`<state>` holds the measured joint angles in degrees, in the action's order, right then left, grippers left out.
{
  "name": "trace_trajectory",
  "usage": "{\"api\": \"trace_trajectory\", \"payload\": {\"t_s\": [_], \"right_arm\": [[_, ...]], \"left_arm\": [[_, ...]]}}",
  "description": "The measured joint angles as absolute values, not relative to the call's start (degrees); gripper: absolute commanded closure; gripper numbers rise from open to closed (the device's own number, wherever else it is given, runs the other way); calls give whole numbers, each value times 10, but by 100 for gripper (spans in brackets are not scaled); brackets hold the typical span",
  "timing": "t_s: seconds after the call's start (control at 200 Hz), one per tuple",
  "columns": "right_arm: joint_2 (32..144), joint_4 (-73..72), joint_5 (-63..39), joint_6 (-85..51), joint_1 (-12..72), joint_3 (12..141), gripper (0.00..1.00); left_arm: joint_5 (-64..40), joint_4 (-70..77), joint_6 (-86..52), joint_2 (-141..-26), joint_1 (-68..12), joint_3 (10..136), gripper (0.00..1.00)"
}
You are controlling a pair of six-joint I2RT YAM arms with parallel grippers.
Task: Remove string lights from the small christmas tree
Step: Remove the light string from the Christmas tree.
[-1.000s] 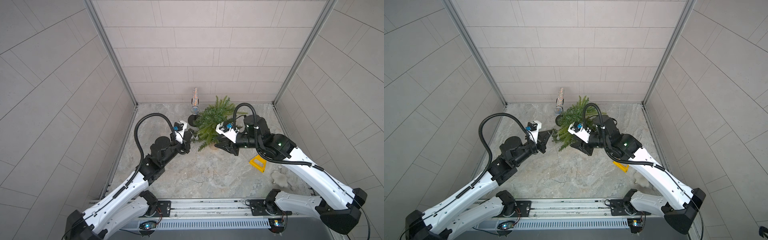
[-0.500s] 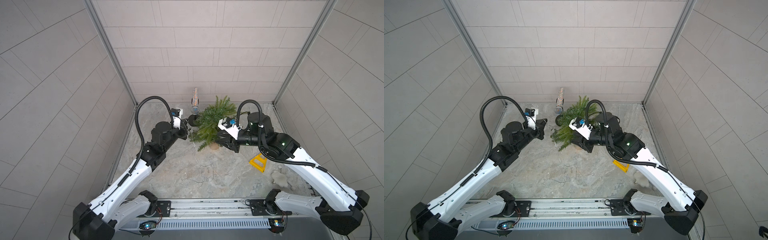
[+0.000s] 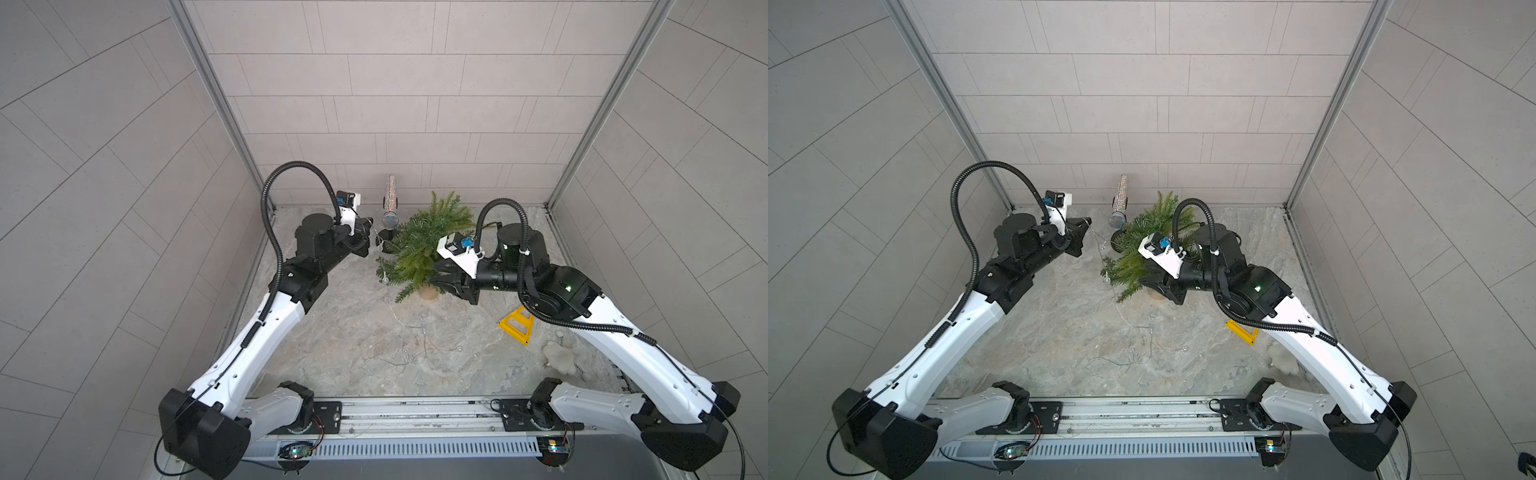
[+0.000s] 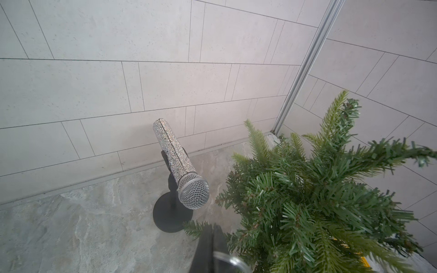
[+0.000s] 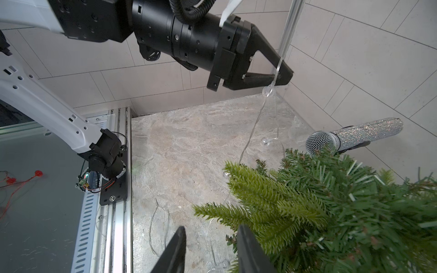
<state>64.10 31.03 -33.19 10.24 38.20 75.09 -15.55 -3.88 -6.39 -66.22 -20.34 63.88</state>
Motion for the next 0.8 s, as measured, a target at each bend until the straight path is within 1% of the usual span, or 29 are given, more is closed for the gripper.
{"api": "trace_trajectory", "payload": {"t_s": [0.145, 0.31, 0.52, 0.801], "right_arm": [[639, 310, -333, 102, 382, 751, 61], [639, 310, -339, 102, 382, 751, 61], [641, 307, -342, 100, 382, 754, 61], [651, 306, -343, 100, 377, 786, 61]], "left_arm": [[-216, -67, -61, -667, -164, 656, 100], [-271, -90, -51, -706, -135, 702, 100], [-305, -99, -38, -765, -125, 735, 100], [-336, -126, -28, -834, -72, 804, 100]]}}
